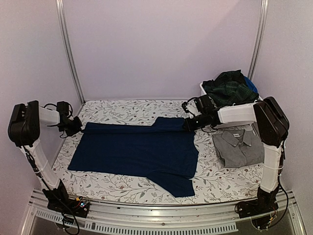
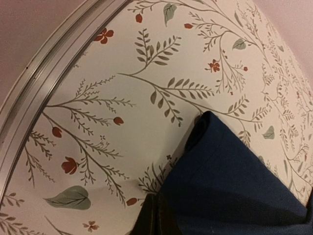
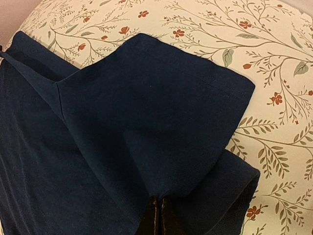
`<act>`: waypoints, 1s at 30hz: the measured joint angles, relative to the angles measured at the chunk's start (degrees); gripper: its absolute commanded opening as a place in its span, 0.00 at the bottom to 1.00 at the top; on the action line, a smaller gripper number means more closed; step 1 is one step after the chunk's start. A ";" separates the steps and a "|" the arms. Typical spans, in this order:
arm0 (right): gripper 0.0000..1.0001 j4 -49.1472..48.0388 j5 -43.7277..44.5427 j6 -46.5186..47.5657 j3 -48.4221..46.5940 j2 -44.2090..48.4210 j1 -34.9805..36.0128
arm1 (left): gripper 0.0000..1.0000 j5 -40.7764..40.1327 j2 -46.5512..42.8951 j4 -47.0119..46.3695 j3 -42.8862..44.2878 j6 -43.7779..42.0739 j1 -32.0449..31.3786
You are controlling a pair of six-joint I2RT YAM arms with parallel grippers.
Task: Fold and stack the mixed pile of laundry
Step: Fold the flattened T-shirt at the center of the board.
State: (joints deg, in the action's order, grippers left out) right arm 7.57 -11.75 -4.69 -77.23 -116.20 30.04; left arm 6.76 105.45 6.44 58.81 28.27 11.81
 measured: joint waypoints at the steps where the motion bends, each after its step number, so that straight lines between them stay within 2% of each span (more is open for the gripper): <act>1: 0.00 0.00 0.00 -0.02 0.09 0.00 0.02 | 0.00 -0.02 0.02 0.09 -0.17 0.07 -0.02; 19: 0.00 -0.72 -1.27 -0.24 1.31 -0.26 0.28 | 0.00 -0.74 3.45 0.28 0.17 0.09 -0.02; 26: 0.00 0.83 -0.61 -0.22 0.09 -3.63 0.33 | 0.02 -0.61 4.22 0.28 1.09 0.07 -0.02; 27: 0.06 1.46 -0.33 -0.24 -0.35 -4.31 0.33 | 0.07 -0.59 4.33 0.33 1.27 0.04 -0.02; 29: 0.25 2.60 0.52 0.00 -1.05 -5.09 0.33 | 0.23 -0.61 4.44 0.52 1.51 -0.11 -0.02; 30: 0.32 3.04 0.92 -0.26 -1.36 -5.16 0.33 | 0.31 -0.63 4.44 0.72 1.60 -0.46 -0.02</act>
State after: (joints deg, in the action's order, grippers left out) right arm 10.61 -10.83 -4.95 -78.59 -121.36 30.37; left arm 6.13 109.89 7.16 60.40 27.81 11.79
